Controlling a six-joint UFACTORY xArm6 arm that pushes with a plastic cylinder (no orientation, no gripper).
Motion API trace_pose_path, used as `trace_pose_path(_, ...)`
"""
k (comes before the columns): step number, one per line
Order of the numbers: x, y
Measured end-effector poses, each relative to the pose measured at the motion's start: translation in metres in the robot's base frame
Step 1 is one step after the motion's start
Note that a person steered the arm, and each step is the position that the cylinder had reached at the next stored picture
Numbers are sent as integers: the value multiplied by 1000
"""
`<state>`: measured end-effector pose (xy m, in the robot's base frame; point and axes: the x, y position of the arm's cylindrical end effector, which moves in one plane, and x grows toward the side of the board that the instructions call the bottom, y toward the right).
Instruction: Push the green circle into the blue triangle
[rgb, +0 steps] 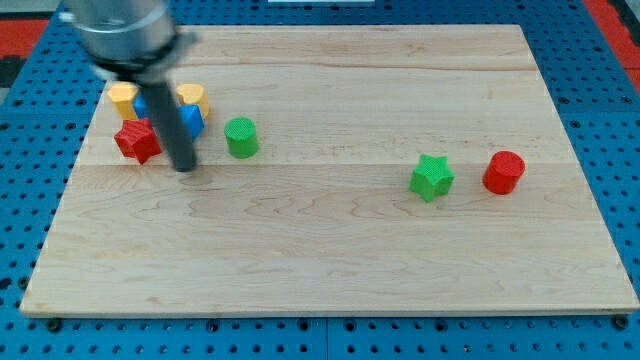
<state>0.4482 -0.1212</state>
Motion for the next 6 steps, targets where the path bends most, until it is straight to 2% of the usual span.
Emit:
trace_pose_path(1, -31, 61)
trace_pose_path(2, -42, 6)
trace_pose_path(3, -43, 30)
trace_pose_path(4, -43, 75)
trace_pose_path(5, -43, 85)
trace_pose_path(6, -1, 82)
